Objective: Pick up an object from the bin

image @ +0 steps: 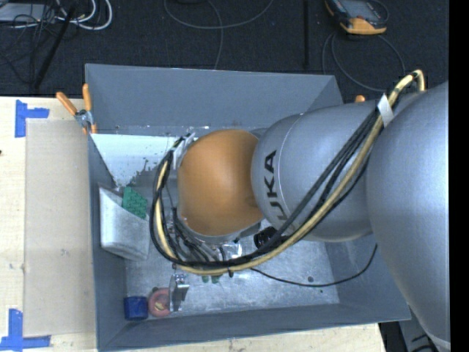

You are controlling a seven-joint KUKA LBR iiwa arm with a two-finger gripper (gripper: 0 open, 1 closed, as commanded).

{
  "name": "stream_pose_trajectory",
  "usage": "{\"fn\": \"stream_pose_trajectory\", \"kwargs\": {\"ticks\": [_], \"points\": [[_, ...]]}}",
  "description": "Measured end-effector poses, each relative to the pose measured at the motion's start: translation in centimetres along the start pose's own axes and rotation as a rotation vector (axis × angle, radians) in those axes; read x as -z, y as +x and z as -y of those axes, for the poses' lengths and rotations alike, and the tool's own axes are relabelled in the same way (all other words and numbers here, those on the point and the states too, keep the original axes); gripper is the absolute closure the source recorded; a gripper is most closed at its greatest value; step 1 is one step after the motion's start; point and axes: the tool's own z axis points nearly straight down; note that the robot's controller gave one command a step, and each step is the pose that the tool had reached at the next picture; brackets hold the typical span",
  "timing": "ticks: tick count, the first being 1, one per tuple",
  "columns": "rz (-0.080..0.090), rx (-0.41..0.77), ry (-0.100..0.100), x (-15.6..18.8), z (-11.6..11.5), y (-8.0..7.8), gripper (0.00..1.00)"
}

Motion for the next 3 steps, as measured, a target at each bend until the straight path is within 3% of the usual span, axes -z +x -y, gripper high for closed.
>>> {"fn": "stream_pose_trajectory", "kwargs": {"ticks": [1, 2, 3], "points": [[0.006, 0.444, -0.001, -4.5, -2.1, 1.6, 0.00], [0.020, 0.501, 0.000, -6.4, -2.3, 1.3, 0.00], [0.031, 0.476, -0.003, -8.3, -2.0, 0.4, 0.00]]}}
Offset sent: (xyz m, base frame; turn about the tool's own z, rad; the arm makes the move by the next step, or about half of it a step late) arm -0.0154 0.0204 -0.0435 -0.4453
